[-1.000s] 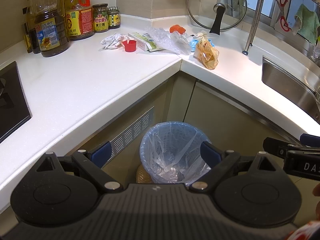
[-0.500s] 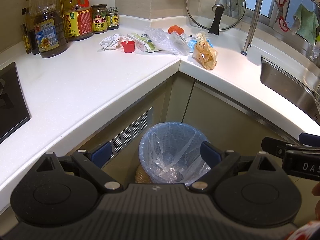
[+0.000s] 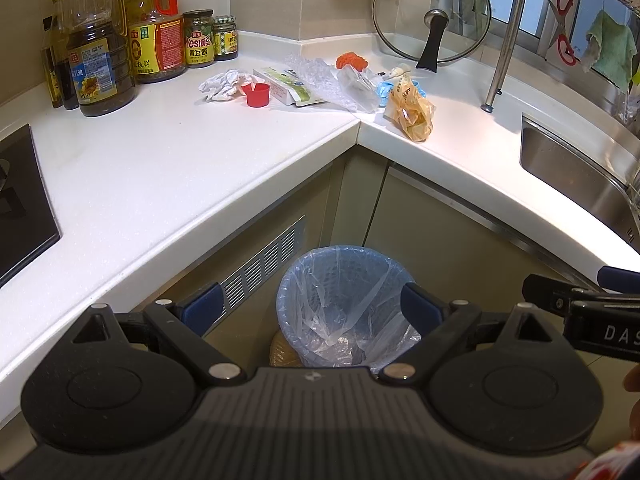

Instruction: Collect trash

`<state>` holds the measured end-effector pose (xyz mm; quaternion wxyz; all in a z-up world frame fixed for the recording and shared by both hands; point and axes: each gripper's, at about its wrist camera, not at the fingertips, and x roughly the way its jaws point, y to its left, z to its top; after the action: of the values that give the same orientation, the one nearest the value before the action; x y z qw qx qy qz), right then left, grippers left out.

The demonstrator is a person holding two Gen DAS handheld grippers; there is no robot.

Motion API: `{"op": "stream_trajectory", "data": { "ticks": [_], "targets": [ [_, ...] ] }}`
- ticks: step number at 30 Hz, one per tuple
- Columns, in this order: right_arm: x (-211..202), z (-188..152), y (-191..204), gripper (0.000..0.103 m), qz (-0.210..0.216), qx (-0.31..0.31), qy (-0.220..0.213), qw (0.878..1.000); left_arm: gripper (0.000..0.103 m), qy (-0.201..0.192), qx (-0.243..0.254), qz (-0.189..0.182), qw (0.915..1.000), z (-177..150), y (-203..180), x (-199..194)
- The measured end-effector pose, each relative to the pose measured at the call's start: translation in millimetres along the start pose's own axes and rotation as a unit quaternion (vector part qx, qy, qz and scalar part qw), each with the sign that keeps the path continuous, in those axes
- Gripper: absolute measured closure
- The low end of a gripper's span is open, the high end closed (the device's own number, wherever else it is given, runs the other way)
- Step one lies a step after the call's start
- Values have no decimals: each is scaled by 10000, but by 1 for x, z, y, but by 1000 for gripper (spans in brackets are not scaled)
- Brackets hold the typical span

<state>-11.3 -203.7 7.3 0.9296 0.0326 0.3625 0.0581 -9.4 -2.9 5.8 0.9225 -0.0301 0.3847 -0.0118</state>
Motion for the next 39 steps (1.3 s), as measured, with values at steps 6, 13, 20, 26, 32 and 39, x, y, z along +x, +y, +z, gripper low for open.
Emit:
{"op": "stream_trajectory", "data": {
  "ticks": [6, 13, 20, 26, 32, 39],
  "targets": [
    [0, 0, -1, 1, 1, 1, -3, 10000, 8, 2, -10, -6, 10000, 0, 0, 0],
    [2, 1, -2, 1, -2, 21, -9, 10000, 8, -3, -20, -6, 10000, 1, 1, 0],
    [4, 7, 1, 1, -60, 75, -49, 9999, 8, -46, 13, -102, 9999, 12, 3, 1],
    [6, 13, 11, 1, -128, 105, -79, 9998, 8, -104, 43, -203, 9997, 20, 17, 5],
    [7, 17, 21, 1, -205, 164, -88, 9996, 8, -108, 10, -394, 9992, 28, 32, 9],
    [5, 23, 35, 1, -324, 202, -172, 9991, 8, -140, -77, -682, 9975, 37, 50, 10]
  ]
}}
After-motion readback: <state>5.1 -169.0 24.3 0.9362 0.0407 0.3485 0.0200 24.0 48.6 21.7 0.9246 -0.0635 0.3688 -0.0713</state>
